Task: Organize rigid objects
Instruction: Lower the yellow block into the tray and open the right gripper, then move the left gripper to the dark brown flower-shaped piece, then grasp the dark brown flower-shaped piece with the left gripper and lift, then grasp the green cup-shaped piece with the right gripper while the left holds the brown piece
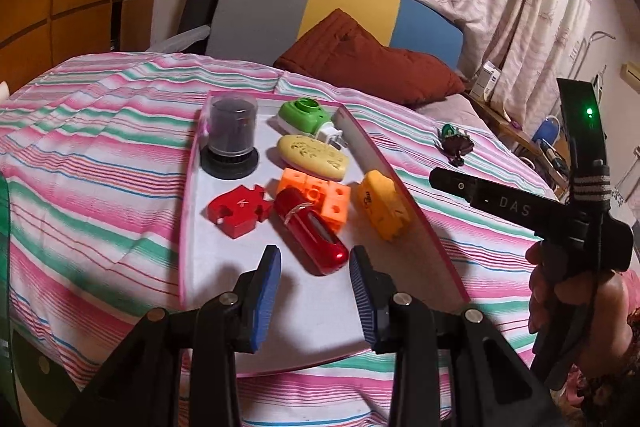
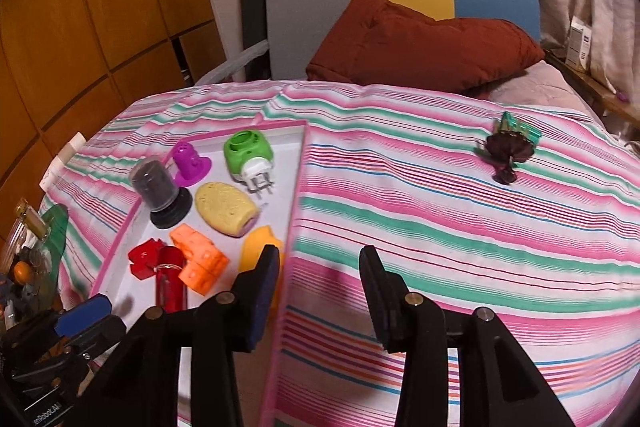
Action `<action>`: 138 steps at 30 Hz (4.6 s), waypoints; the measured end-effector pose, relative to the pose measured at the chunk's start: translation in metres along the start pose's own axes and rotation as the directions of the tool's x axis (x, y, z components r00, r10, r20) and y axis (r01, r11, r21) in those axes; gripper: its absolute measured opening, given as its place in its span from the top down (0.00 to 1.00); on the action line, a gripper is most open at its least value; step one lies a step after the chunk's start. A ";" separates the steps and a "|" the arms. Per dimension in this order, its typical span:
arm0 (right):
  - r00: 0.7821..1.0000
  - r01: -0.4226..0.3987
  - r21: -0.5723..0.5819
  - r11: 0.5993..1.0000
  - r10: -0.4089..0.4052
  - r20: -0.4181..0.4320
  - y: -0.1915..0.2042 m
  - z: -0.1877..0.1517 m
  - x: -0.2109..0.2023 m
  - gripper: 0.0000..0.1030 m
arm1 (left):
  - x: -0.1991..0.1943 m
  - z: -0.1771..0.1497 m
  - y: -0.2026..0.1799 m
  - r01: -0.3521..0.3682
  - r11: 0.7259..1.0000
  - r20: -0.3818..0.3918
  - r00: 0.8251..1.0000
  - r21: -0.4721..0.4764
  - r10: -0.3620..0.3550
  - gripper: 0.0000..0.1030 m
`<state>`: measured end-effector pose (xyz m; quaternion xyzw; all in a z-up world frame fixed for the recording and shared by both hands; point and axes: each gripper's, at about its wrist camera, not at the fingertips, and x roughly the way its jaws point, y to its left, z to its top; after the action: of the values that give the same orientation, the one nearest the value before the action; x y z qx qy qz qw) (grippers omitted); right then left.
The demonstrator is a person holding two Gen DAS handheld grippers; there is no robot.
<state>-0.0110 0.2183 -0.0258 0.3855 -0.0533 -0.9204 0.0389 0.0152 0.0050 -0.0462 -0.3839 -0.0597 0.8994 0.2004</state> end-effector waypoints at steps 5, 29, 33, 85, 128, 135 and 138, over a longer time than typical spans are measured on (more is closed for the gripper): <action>1.000 0.016 0.010 1.000 -0.017 0.005 -0.014 -0.002 -0.001 0.59 | 0.001 0.004 -0.012 0.008 1.000 -0.004 1.000 0.025 -0.008 0.66; 0.932 0.347 0.219 0.912 -0.362 0.028 -0.196 -0.026 -0.010 0.59 | 0.084 0.085 -0.183 0.176 0.978 -0.112 0.980 0.107 -0.164 0.66; 0.928 0.341 0.300 0.891 -0.370 0.044 -0.209 -0.034 -0.017 0.56 | 0.124 0.104 -0.221 0.159 0.978 -0.137 0.980 0.131 -0.141 0.66; 0.959 0.157 0.566 0.810 -0.263 0.110 -0.256 -0.066 -0.024 0.48 | 0.227 0.104 -0.247 0.027 0.917 -0.048 0.999 0.397 -0.009 0.78; 0.979 -0.153 0.813 0.561 0.200 0.046 -0.338 0.093 0.136 0.60 | 0.210 0.087 -0.219 0.070 0.958 0.010 0.997 0.277 -0.076 0.78; 0.989 -0.105 0.665 0.740 0.148 -0.009 -0.331 0.107 0.104 0.89 | 0.209 0.086 -0.218 0.073 0.959 0.011 0.997 0.274 -0.079 0.78; 0.997 -0.017 0.526 0.850 0.056 -0.059 -0.321 0.107 0.081 0.89 | 0.210 0.086 -0.218 0.072 0.959 0.012 0.997 0.275 -0.079 0.78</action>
<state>-0.1542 0.5347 -0.0495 0.4133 -0.3085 -0.8554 -0.0484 -0.1088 0.2935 -0.0689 -0.3398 0.0485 0.8950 0.2850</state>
